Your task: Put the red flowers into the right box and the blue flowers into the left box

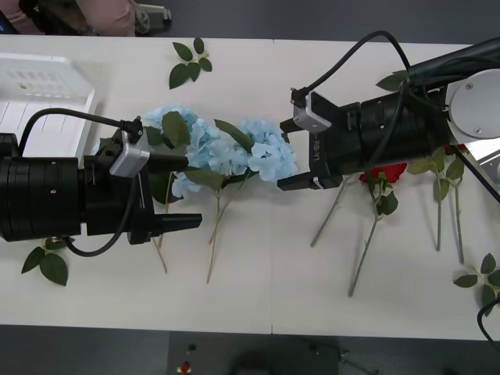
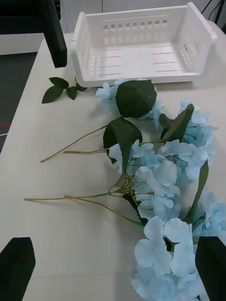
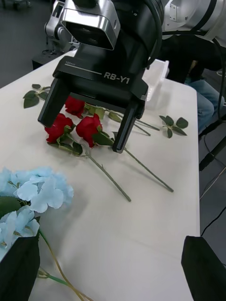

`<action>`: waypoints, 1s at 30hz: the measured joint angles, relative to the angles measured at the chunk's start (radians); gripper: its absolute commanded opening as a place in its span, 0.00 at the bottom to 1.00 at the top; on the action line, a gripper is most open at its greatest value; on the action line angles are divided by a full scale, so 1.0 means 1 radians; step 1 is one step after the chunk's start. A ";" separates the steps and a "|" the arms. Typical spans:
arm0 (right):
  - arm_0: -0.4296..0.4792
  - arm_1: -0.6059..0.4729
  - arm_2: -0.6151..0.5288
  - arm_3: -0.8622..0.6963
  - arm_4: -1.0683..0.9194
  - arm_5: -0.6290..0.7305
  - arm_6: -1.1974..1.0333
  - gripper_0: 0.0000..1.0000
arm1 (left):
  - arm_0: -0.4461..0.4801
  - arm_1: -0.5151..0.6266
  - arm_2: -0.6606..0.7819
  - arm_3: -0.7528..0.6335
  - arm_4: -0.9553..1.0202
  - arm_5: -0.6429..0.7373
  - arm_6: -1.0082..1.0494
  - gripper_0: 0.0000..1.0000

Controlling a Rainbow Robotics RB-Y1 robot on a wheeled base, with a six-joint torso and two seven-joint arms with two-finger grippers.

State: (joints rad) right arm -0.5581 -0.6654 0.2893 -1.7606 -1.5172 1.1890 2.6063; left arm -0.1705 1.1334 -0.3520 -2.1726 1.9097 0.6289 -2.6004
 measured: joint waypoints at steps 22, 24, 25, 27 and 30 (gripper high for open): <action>0.000 0.000 0.000 0.000 0.000 0.000 0.000 1.00 | 0.000 0.000 0.000 0.000 0.000 0.000 0.000 1.00; 0.000 0.000 0.000 0.000 0.000 0.000 0.000 1.00 | 0.000 0.000 0.000 0.000 0.000 0.000 0.000 1.00; 0.000 0.000 0.000 0.000 0.000 0.000 0.000 1.00 | 0.000 0.000 0.000 0.000 0.000 0.000 0.000 1.00; 0.000 0.000 0.000 0.000 0.000 0.000 0.000 1.00 | 0.000 0.000 0.000 0.000 0.000 0.000 0.000 1.00; 0.000 0.000 0.000 0.000 0.000 0.000 0.000 1.00 | 0.000 0.000 0.000 0.000 0.000 0.000 0.000 1.00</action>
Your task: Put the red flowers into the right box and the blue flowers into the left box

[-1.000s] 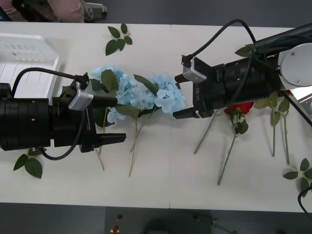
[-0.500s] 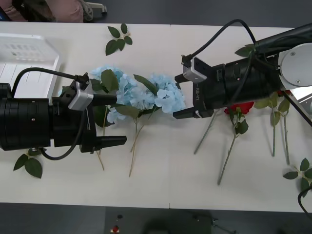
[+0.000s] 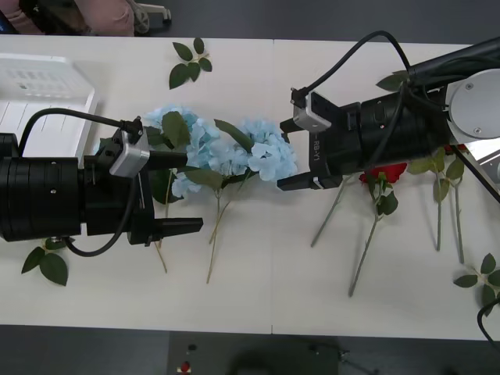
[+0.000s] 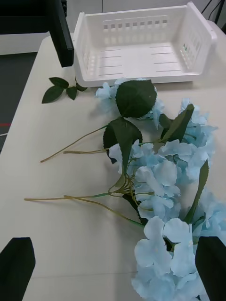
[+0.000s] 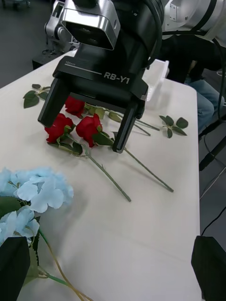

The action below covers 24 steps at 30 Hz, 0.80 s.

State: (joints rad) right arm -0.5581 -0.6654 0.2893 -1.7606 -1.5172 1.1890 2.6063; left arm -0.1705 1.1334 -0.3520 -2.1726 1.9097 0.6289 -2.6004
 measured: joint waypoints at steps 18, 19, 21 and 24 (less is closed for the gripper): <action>0.000 0.000 0.000 0.000 0.000 0.000 0.000 1.00 | 0.000 0.000 0.000 0.000 0.000 0.000 0.000 1.00; 0.000 0.000 0.000 0.000 0.000 0.000 0.000 1.00 | 0.000 0.000 0.000 0.000 0.000 0.000 0.000 1.00; 0.000 0.000 0.000 0.000 0.000 0.000 0.000 1.00 | 0.000 0.000 0.000 0.000 0.000 0.000 0.000 1.00; 0.000 0.000 0.000 0.000 0.000 0.000 0.000 1.00 | 0.000 0.000 0.000 0.000 0.000 0.000 0.000 1.00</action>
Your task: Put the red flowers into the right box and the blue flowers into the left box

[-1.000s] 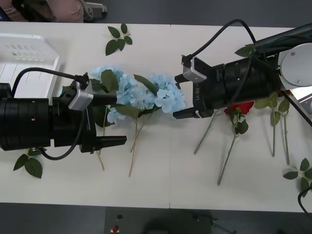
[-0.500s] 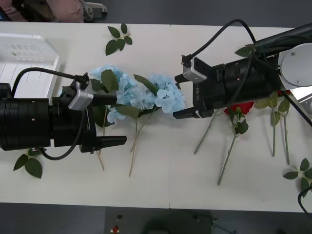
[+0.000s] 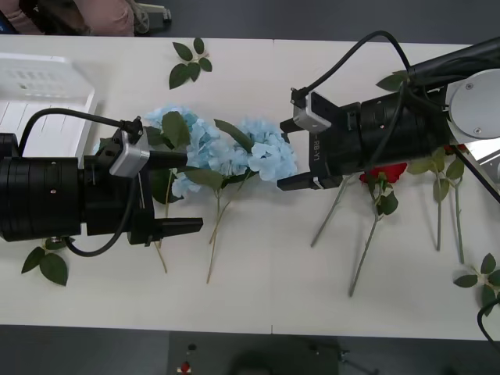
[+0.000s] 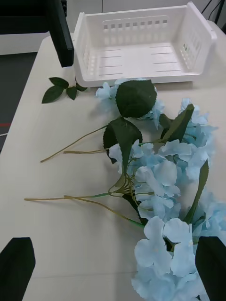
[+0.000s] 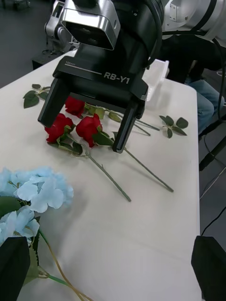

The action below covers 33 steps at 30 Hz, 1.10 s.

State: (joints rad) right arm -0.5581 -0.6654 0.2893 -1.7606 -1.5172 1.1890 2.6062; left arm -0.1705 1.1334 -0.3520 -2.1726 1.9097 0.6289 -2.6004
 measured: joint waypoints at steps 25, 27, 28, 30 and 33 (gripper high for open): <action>0.011 0.001 0.006 0.009 0.000 0.000 0.000 1.00 | 0.000 0.000 0.000 0.000 0.000 0.000 0.000 1.00; 0.035 0.006 0.019 0.033 0.001 0.000 0.000 1.00 | 0.000 -0.001 0.000 0.000 0.000 0.000 0.000 1.00; 0.044 0.009 0.020 0.043 0.001 0.000 0.000 1.00 | 0.001 -0.006 -0.003 0.000 0.000 0.000 0.000 1.00; 0.050 0.010 0.011 0.056 0.002 0.015 -0.016 1.00 | 0.001 -0.021 -0.008 0.000 0.012 -0.001 0.000 1.00; 0.034 0.008 -0.036 0.063 0.005 0.124 -0.179 1.00 | 0.001 -0.029 0.017 0.005 0.139 -0.017 0.003 1.00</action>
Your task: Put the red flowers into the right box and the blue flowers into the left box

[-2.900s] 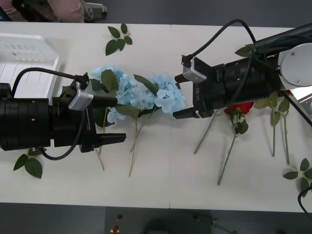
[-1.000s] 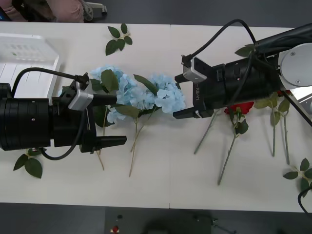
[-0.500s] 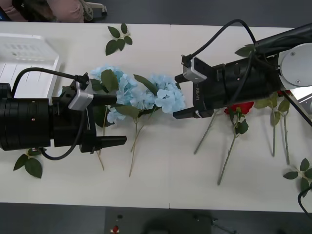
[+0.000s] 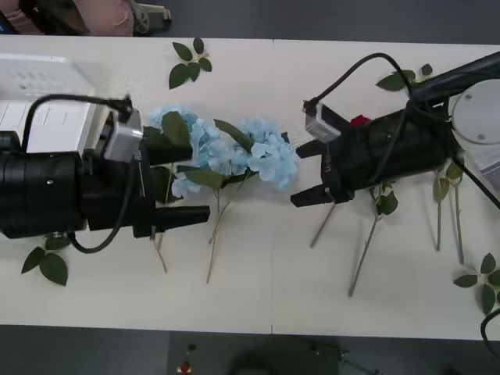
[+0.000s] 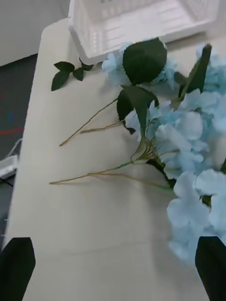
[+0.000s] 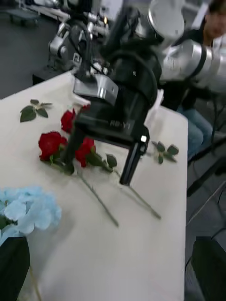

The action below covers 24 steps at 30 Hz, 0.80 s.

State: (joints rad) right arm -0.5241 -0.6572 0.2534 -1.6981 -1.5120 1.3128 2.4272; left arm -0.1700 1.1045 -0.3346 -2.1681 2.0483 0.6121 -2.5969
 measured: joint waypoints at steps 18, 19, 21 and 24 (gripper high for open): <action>-0.088 -0.151 -0.504 0.001 0.552 0.609 -1.237 1.00 | -0.103 0.084 0.147 0.366 -0.564 0.453 1.446 1.00; -0.088 -0.164 -0.482 0.005 0.606 0.609 -1.227 1.00 | -0.127 0.063 0.130 0.384 -0.609 0.464 1.525 1.00; -0.088 -0.185 -0.420 0.022 0.678 0.609 -1.223 1.00 | -0.192 0.023 0.077 0.432 -0.659 0.484 1.545 1.00; -0.081 -0.195 -0.340 0.063 0.785 0.576 -1.223 1.00 | -0.302 -0.019 -0.033 0.524 -0.711 0.491 1.531 1.00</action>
State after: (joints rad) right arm -0.6054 -0.8519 -0.0869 -1.6349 -0.7275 1.8888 1.2047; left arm -0.4720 1.0853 -0.3678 -1.6441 1.3371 1.1032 -1.0663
